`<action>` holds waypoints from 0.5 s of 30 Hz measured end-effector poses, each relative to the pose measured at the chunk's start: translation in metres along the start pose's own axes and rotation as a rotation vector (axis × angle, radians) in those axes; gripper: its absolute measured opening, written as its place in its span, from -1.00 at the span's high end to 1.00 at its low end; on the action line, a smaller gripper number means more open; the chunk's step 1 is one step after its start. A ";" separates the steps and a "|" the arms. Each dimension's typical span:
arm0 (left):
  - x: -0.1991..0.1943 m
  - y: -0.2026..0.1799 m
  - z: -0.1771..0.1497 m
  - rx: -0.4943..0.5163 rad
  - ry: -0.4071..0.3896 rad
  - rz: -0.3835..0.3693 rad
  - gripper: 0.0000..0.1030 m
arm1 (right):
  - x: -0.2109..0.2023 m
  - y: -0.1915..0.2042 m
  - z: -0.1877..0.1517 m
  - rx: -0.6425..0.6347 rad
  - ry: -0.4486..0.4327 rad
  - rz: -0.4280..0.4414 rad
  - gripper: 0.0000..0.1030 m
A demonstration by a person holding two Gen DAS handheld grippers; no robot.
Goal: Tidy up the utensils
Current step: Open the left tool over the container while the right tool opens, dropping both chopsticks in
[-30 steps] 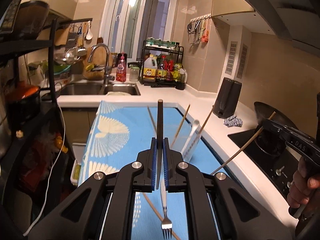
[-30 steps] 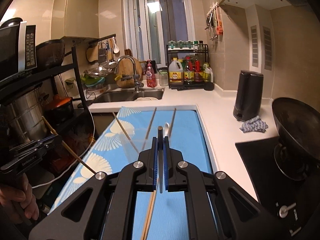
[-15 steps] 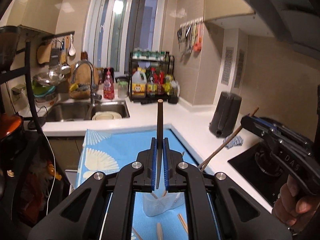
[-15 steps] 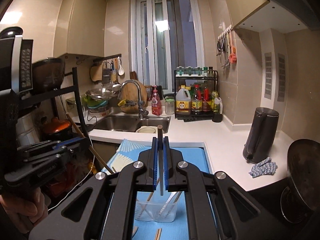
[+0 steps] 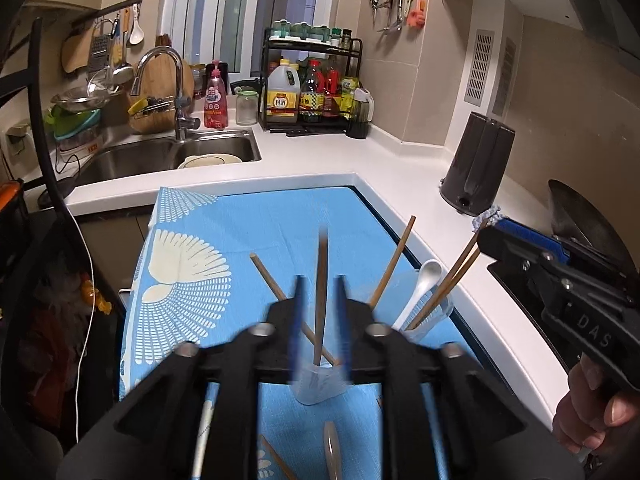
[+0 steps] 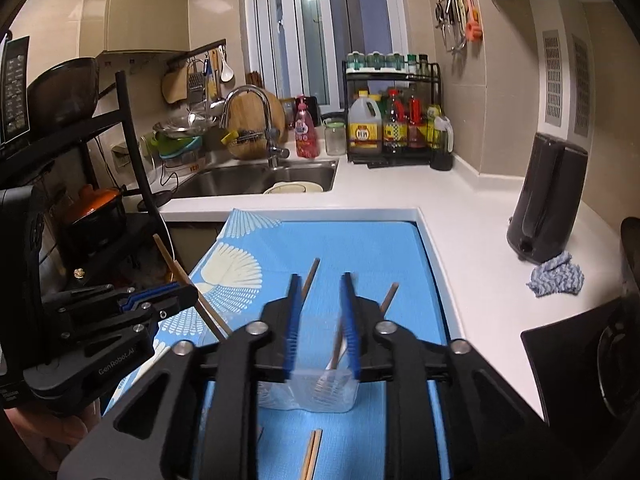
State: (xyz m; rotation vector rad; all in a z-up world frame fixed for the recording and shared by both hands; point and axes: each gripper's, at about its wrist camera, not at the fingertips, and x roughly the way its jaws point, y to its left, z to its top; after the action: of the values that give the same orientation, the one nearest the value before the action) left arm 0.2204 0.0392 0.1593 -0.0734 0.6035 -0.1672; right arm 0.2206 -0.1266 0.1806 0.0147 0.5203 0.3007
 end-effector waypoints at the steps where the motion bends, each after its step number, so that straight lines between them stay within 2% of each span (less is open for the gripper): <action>1: -0.007 0.001 0.001 -0.004 -0.024 0.006 0.05 | -0.001 -0.001 0.000 0.000 -0.001 -0.006 0.42; 8: -0.048 -0.003 0.007 -0.002 -0.146 0.037 -0.01 | -0.026 -0.002 -0.001 -0.008 -0.009 -0.050 0.33; 11: -0.073 -0.005 0.003 -0.006 -0.206 0.071 -0.07 | -0.044 -0.001 -0.001 -0.024 -0.036 -0.080 0.33; 15: -0.096 -0.003 -0.005 -0.017 -0.241 0.096 -0.15 | -0.072 0.005 -0.001 -0.065 -0.089 -0.134 0.33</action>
State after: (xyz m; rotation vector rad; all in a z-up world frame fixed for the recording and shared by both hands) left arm 0.1395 0.0530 0.2093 -0.0794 0.3670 -0.0586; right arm 0.1593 -0.1427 0.2148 -0.0693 0.4212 0.1851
